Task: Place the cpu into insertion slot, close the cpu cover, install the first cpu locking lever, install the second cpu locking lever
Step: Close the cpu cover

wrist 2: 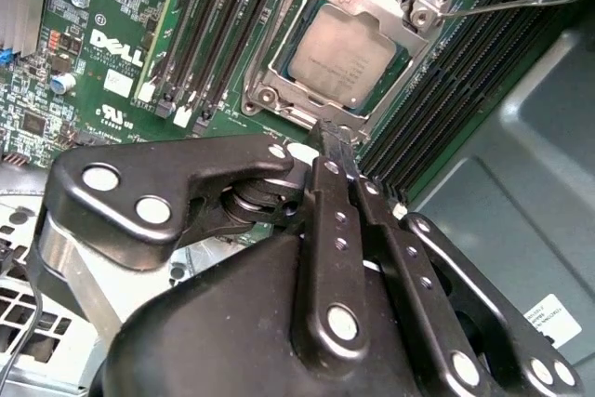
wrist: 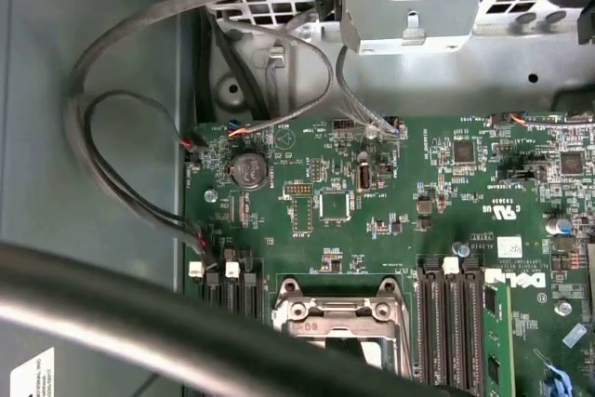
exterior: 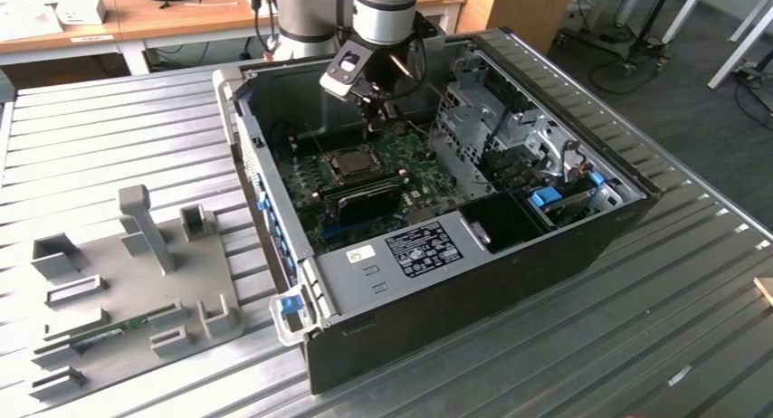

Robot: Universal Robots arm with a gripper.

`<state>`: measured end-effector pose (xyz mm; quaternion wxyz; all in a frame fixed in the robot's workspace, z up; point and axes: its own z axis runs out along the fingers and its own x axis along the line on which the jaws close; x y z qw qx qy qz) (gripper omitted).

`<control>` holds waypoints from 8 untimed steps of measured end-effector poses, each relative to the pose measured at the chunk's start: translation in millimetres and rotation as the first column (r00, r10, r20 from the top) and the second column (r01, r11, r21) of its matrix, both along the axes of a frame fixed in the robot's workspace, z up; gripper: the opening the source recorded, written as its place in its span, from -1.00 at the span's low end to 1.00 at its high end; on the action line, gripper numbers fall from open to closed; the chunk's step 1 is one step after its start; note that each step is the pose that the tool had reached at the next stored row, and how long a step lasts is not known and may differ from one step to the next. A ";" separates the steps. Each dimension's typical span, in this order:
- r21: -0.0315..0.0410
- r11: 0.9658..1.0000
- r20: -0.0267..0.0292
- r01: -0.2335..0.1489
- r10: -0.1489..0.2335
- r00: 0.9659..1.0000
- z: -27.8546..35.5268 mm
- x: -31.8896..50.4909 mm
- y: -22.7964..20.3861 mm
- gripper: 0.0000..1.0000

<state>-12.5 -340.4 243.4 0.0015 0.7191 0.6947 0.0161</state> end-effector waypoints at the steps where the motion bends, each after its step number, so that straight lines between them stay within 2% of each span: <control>1: 0.000 1.000 0.000 0.000 0.000 1.000 0.0 0.0 0.0 -0.80; 6: -0.001 1.000 0.000 -0.002 0.002 1.000 -0.3 0.1 0.2 -0.80; 8: -0.002 1.000 0.000 -0.024 0.024 1.000 -0.4 -0.3 0.2 -0.80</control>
